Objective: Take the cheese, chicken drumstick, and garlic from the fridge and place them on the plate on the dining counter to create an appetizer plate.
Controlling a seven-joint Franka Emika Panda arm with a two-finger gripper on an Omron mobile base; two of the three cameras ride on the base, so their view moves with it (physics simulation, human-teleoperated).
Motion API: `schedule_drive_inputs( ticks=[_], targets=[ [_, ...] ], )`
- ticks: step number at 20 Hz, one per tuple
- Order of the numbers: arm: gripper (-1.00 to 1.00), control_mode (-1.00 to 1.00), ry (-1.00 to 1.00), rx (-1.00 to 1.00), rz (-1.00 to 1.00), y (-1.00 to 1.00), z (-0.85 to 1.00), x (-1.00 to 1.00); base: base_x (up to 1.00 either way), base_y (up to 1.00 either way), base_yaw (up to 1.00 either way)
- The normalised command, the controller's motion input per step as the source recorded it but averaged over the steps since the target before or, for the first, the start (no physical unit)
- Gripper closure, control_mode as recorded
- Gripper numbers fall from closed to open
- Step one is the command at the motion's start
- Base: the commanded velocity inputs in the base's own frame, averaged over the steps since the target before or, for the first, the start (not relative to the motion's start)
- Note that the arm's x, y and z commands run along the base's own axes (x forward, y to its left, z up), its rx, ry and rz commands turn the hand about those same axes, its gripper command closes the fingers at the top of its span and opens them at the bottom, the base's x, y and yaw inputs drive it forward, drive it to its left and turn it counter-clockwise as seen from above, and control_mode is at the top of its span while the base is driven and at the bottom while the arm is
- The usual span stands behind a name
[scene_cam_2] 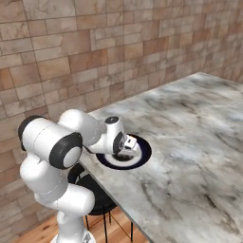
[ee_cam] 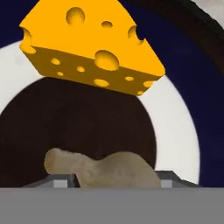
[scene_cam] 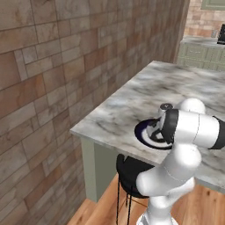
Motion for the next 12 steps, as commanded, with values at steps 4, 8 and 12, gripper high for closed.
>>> schedule_drive_inputs(
  ticks=[4, 8, 12],
  targets=[
    [-1.0, -1.0, 0.0, 0.01, 0.0, -0.08, 0.34, -0.25, 0.0, 0.0, 0.0],
    [-1.0, -1.0, 0.0, 0.0, 0.0, 0.0, 0.47, -0.4, 0.0, 0.0, 0.0],
    [-1.0, -1.0, -0.05, 0.0, 0.0, 0.0, 0.43, -0.59, 0.0, 0.0, 0.0]
  ],
)
